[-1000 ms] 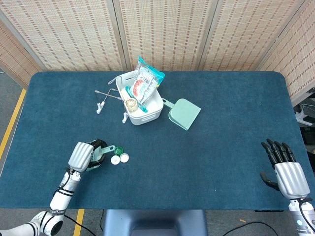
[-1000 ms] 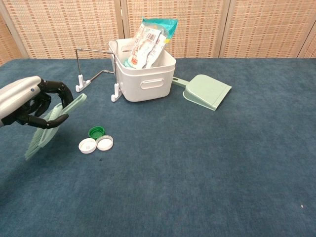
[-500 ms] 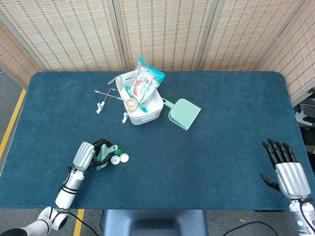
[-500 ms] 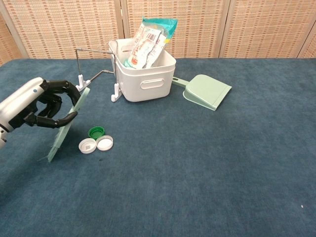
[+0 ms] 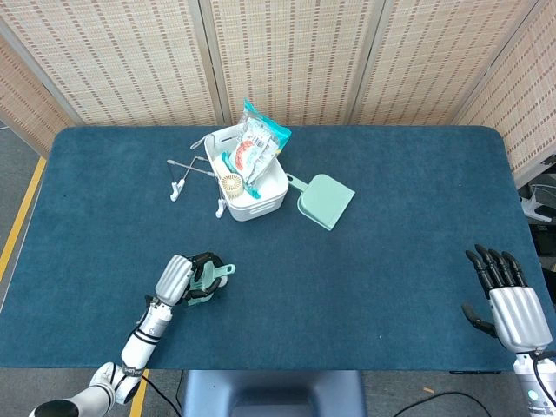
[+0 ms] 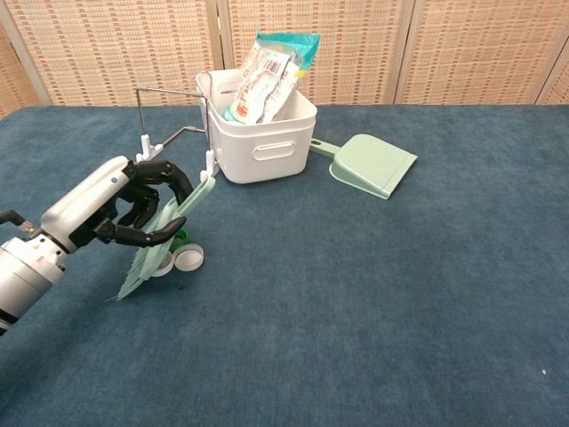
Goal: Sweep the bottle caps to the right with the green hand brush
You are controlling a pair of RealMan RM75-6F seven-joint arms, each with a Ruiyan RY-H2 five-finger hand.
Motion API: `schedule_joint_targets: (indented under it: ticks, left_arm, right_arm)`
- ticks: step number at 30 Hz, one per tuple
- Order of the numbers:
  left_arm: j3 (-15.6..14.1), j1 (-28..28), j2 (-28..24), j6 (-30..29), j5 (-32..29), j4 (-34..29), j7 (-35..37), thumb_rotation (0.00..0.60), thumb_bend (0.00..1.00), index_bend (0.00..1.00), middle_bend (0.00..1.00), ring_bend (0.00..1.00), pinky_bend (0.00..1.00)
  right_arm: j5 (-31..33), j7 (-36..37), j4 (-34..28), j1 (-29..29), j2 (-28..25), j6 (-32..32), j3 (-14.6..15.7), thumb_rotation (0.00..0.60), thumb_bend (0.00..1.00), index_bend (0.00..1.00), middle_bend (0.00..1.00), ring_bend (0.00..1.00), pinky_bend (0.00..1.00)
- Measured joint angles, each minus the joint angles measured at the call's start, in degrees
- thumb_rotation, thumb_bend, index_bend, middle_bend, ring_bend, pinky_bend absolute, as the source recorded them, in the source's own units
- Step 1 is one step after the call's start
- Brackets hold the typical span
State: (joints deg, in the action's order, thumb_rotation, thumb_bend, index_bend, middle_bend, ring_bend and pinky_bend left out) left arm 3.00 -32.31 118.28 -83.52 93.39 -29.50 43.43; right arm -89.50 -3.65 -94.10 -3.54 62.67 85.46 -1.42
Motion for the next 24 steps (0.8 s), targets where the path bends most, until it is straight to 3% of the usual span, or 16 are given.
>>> schedule_joint_targets:
  ticks: [24]
  left_arm:
    - [0.6, -7.3, 6.8, 5.3, -0.7, 1.0, 1.2, 0.6, 0.69, 0.78, 0.94, 0.78, 0.89]
  right_arm:
    - [0.9, 1.4, 0.3, 0.0, -0.5, 0.0, -0.6, 0.6, 0.22, 0.0, 0.0, 0.0, 0.0]
